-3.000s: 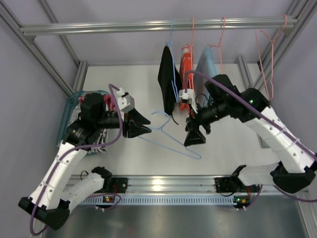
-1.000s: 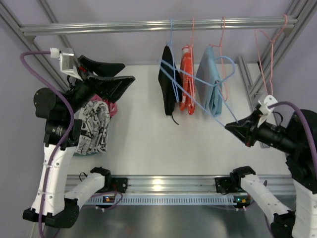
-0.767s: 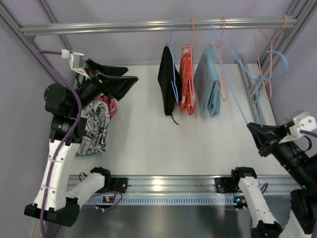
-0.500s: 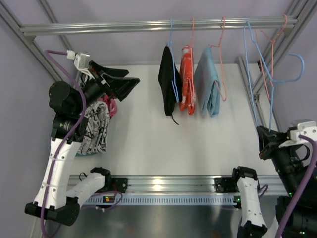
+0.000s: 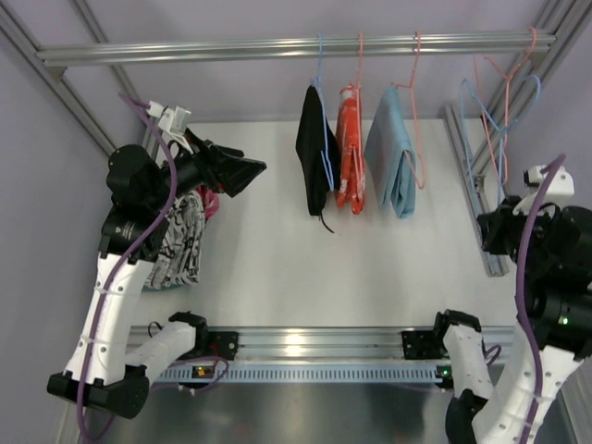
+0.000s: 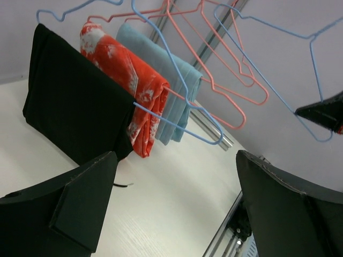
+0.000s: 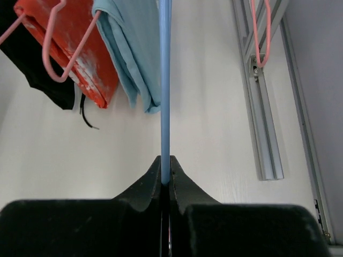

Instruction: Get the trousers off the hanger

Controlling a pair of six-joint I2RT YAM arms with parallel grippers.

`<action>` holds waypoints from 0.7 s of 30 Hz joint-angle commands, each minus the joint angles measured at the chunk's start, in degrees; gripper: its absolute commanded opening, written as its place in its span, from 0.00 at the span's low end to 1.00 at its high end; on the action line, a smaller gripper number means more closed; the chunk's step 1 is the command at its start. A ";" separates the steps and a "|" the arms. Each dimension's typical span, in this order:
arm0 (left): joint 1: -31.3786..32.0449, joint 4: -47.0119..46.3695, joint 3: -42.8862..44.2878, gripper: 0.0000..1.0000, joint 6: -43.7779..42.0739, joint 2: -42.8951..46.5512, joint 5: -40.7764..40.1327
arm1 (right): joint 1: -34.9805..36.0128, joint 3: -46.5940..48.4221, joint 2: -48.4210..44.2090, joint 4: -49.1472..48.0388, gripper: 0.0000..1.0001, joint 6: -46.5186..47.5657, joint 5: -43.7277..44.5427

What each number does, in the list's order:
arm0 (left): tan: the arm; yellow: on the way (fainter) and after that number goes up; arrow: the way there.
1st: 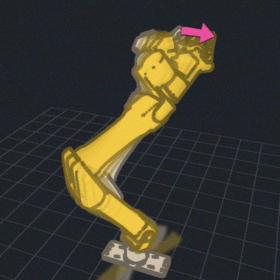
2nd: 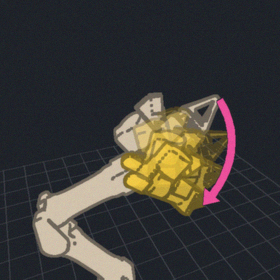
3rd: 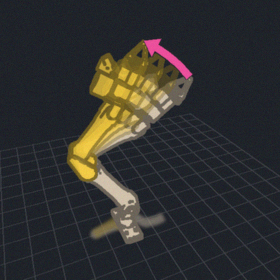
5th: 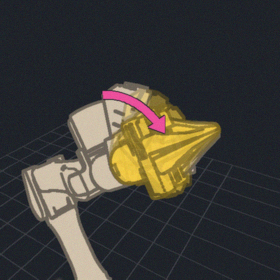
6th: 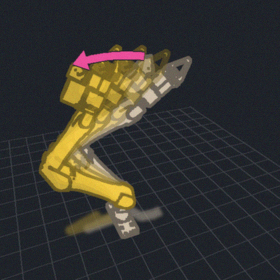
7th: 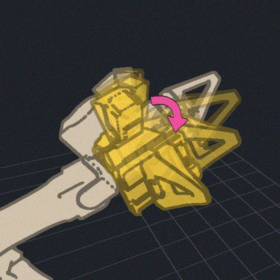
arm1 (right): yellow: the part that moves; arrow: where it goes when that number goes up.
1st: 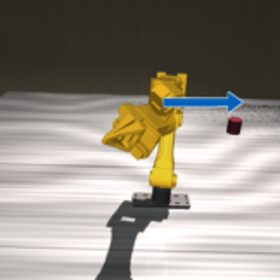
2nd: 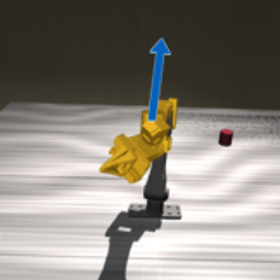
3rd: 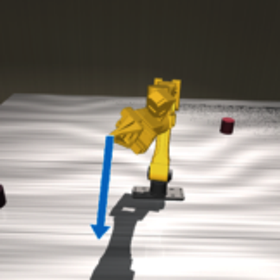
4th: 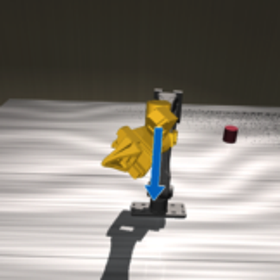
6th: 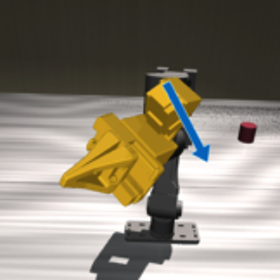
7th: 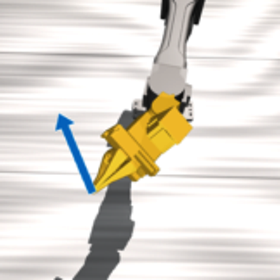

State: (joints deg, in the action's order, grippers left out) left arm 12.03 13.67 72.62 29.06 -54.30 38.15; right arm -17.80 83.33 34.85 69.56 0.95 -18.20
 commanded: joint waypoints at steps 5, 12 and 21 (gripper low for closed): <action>-0.78 6.63 -0.28 0.99 -5.15 0.42 0.17 | -0.74 7.81 18.12 -9.79 0.00 6.34 -1.58; -1.40 9.79 -1.95 0.99 -7.96 2.36 0.43 | -0.74 15.80 28.33 -13.92 0.00 6.70 -2.28; -2.36 15.59 -2.31 0.99 -9.63 0.52 0.00 | -0.74 17.48 37.83 -16.21 0.00 8.63 -4.57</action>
State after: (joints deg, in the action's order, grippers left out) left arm 10.26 26.63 70.37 21.15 -53.21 38.04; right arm -17.80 99.07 70.89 57.80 7.94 -21.08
